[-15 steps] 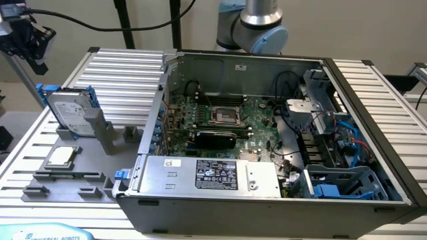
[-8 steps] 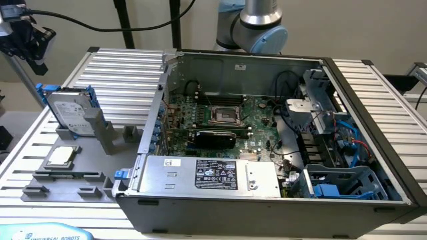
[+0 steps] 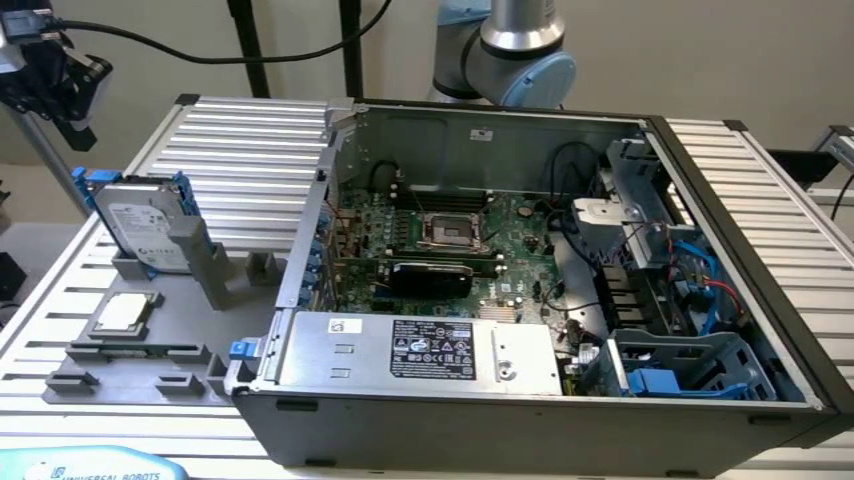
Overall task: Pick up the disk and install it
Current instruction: 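Pick up the disk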
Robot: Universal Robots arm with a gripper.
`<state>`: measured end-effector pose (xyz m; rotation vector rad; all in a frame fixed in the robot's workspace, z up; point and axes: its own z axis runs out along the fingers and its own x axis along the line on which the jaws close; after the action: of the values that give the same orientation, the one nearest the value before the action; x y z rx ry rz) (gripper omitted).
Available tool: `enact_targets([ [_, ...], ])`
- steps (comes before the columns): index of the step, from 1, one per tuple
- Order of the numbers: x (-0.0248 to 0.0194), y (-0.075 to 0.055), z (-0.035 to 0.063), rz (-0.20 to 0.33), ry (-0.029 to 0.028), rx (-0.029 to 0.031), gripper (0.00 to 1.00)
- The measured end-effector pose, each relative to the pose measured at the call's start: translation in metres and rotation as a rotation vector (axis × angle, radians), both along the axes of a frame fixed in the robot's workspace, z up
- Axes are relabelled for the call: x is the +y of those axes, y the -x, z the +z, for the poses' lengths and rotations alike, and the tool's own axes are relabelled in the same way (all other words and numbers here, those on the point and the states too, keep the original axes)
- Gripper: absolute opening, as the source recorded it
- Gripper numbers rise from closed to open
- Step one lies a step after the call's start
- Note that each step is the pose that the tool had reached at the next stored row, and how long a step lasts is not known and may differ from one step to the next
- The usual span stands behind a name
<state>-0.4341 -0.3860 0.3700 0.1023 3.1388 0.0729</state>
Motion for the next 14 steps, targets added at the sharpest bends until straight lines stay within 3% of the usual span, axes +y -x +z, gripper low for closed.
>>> enact_targets([
  [5, 0.0, -0.0048, -0.0007, 0.016, 0.0, 0.0, 0.11],
  [14, 0.0, -0.005, -0.0064, 0.173, 0.0, 0.0001, 0.11],
])
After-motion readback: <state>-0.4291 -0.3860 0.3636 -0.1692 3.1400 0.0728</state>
